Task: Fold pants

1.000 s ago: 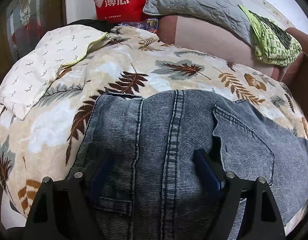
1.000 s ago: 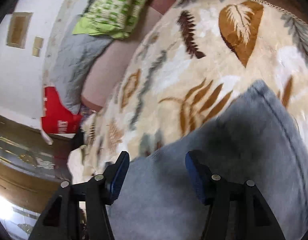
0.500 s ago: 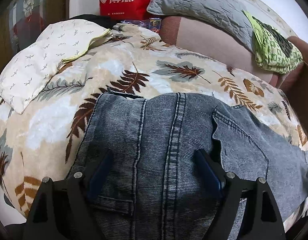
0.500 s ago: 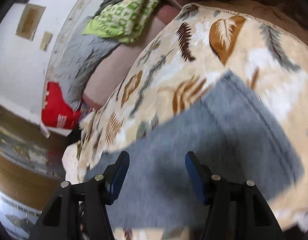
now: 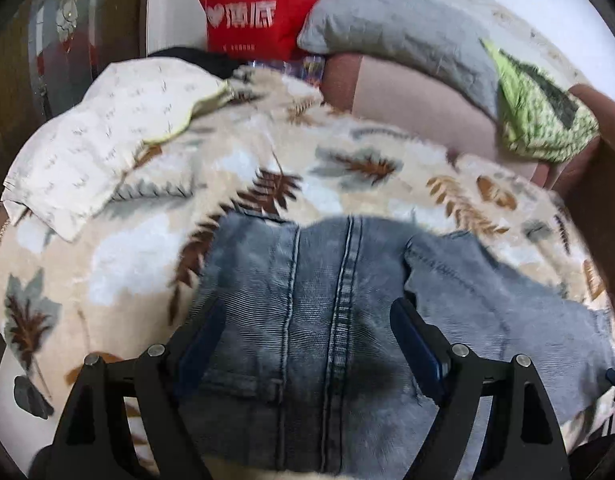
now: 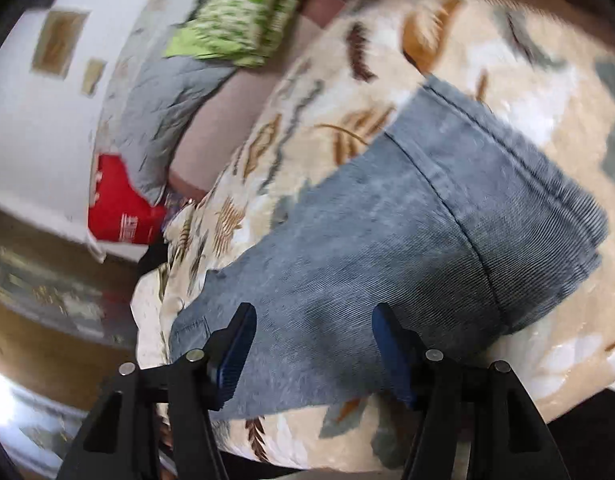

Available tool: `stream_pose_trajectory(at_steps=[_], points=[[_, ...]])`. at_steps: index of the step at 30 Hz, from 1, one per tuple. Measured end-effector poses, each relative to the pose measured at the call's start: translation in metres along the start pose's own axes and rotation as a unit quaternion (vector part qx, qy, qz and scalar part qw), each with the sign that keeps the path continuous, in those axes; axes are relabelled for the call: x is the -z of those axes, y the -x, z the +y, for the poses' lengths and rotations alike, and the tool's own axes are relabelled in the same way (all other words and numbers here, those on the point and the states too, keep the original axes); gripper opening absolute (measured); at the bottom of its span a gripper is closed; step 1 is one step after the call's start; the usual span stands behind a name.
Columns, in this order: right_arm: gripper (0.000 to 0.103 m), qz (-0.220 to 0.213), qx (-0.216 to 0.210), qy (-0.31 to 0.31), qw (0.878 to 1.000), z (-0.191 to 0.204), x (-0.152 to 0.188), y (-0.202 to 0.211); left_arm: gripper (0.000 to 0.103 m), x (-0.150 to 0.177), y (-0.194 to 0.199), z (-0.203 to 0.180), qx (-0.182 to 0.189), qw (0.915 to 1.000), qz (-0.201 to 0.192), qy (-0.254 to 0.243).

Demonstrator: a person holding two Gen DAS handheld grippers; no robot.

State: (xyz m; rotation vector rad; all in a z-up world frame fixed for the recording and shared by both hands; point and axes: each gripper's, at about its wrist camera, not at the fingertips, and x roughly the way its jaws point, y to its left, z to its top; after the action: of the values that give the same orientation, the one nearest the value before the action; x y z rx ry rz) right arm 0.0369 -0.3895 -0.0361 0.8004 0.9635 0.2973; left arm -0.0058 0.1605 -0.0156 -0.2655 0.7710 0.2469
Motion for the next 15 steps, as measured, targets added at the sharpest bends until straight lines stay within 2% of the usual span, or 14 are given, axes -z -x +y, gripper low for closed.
stream_pose_trajectory(at_steps=[1, 3, 5, 6, 7, 10, 13, 15], points=[[0.064, -0.007, 0.005, 0.012, 1.000, 0.002, 0.003, 0.005, 0.085, 0.001, 0.005, 0.003, -0.002, 1.0000, -0.008, 0.002], [0.064, -0.016, 0.010, 0.006, 1.000, -0.002, 0.005, 0.008, 0.085, 0.006, 0.001, 0.010, -0.014, 0.9999, 0.004, 0.007], [0.064, -0.014, 0.008, -0.005, 1.000, -0.013, 0.004, 0.003, 0.085, 0.013, -0.020, 0.014, -0.044, 0.9981, 0.044, 0.001], [0.064, -0.005, 0.022, -0.024, 0.999, -0.025, 0.003, -0.005, 0.085, 0.016, -0.032, 0.017, -0.057, 0.9963, 0.065, -0.001], [0.064, 0.006, 0.028, -0.043, 0.999, -0.035, -0.001, -0.012, 0.087, 0.018, -0.037, 0.021, -0.053, 0.9962, 0.069, 0.010], [0.064, -0.011, -0.001, -0.045, 0.999, -0.034, -0.004, -0.003, 0.087, 0.013, -0.028, 0.024, -0.049, 0.9971, 0.052, 0.025], [0.064, -0.060, -0.014, -0.030, 0.998, -0.026, -0.007, 0.025, 0.086, 0.010, -0.015, 0.016, -0.045, 0.9985, 0.030, 0.012], [0.064, -0.075, -0.018, -0.038, 0.996, -0.029, -0.010, 0.039, 0.086, 0.009, -0.009, 0.008, -0.037, 0.9992, 0.018, 0.000]])
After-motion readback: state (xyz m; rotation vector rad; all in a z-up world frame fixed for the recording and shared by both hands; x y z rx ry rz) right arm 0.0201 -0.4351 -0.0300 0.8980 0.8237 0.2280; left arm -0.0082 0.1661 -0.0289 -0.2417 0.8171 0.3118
